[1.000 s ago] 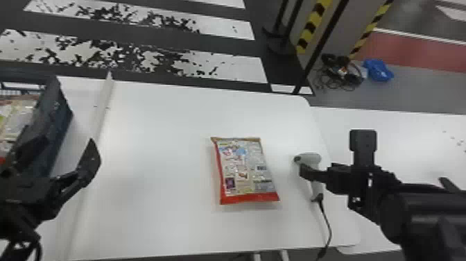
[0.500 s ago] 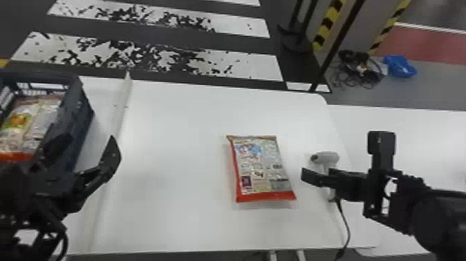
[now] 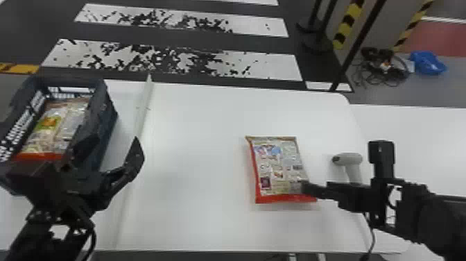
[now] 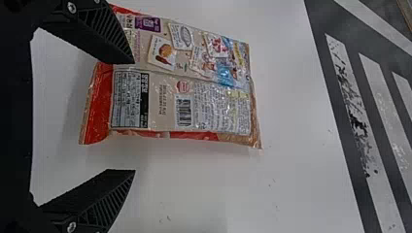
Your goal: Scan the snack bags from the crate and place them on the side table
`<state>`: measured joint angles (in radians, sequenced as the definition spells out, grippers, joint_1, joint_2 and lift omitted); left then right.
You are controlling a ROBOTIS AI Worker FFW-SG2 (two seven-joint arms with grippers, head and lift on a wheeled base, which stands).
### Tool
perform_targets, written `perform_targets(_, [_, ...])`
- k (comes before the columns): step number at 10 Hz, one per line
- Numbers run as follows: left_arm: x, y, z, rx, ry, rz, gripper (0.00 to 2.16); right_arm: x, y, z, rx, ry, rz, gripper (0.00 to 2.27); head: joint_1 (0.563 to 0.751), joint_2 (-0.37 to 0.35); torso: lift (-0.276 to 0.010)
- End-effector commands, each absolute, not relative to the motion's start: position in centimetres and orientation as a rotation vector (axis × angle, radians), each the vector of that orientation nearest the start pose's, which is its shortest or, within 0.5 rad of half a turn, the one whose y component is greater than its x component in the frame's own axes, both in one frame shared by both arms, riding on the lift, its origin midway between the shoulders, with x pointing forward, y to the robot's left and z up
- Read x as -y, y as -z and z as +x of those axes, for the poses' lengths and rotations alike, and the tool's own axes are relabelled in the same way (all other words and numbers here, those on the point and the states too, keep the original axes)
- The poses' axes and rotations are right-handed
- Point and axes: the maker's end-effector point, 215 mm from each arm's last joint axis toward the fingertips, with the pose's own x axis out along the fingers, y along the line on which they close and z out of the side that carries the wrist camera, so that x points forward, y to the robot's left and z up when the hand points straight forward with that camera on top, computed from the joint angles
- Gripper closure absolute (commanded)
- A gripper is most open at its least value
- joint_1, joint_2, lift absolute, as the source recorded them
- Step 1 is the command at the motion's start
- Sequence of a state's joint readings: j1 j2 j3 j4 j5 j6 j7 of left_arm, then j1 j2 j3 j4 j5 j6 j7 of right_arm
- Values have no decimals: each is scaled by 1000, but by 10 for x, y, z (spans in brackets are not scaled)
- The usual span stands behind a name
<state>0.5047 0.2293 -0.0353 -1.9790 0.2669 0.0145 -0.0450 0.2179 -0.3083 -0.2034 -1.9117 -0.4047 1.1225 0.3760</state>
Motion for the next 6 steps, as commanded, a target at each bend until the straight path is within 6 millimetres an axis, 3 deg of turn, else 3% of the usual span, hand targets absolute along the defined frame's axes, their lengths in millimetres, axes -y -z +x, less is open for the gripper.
perform_targets(1, [-225,381,438,-127,165,-77,97,272,519,405,-939,-334,284,87,695,-75,-81])
perform_targets(3, [-223,381,438,-127,168,-78,97,261,528,413,-938,-365,299,103,695,-60,-81])
perform_targets(5, [-222,382,436,-130,170,-79,97,252,535,422,-911,-402,312,745,695,-44,-81])
perform_targets(6, [-223,383,435,-133,169,-79,97,249,541,422,-923,-418,326,1312,695,-41,-81])
